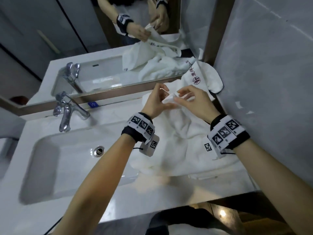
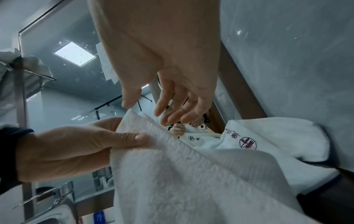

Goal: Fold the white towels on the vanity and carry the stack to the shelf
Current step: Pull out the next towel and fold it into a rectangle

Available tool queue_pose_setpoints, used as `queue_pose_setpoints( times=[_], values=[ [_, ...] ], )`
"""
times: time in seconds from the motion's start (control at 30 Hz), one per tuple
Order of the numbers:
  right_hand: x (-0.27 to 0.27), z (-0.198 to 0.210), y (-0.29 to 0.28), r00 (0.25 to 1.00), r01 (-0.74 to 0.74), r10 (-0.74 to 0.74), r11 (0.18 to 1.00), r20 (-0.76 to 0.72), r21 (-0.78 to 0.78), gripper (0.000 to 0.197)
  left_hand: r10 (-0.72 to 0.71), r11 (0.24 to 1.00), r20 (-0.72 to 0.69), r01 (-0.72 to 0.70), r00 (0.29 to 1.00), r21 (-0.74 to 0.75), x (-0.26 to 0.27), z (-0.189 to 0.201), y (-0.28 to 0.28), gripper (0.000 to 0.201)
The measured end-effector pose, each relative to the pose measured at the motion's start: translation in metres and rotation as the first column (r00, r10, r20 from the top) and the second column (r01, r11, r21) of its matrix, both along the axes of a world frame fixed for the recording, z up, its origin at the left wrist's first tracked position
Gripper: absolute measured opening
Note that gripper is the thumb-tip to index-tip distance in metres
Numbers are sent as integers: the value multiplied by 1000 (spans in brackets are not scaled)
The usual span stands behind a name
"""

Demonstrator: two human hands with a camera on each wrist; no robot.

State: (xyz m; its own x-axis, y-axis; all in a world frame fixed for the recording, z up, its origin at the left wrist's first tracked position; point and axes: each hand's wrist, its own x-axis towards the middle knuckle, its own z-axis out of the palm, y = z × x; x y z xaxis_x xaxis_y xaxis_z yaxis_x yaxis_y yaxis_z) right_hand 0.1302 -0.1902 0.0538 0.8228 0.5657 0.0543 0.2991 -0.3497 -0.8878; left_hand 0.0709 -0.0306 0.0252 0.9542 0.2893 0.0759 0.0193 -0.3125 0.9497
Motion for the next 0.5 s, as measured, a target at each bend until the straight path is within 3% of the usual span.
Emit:
queue_pose_setpoints(
  times=[0.2, 0.3, 0.4, 0.5],
  values=[
    [2, -7, 19, 991, -78, 89, 990, 96, -115, 21, 45, 999, -21, -46, 999, -13, -3, -9, 1, 54],
    [6, -8, 21, 985, -86, 112, 979, 135, -184, 17, 33, 998, -39, -31, 999, 59, -4, -8, 1, 49],
    [11, -9, 15, 986, -40, 77, 970, 145, -238, 24, -126, 958, -189, 169, 974, 230, -3, -5, 7, 33],
    [13, -8, 2, 988, -44, 76, 974, 134, -224, 29, -173, 820, -401, 357, 899, 447, 1, -4, 13, 38]
  ],
)
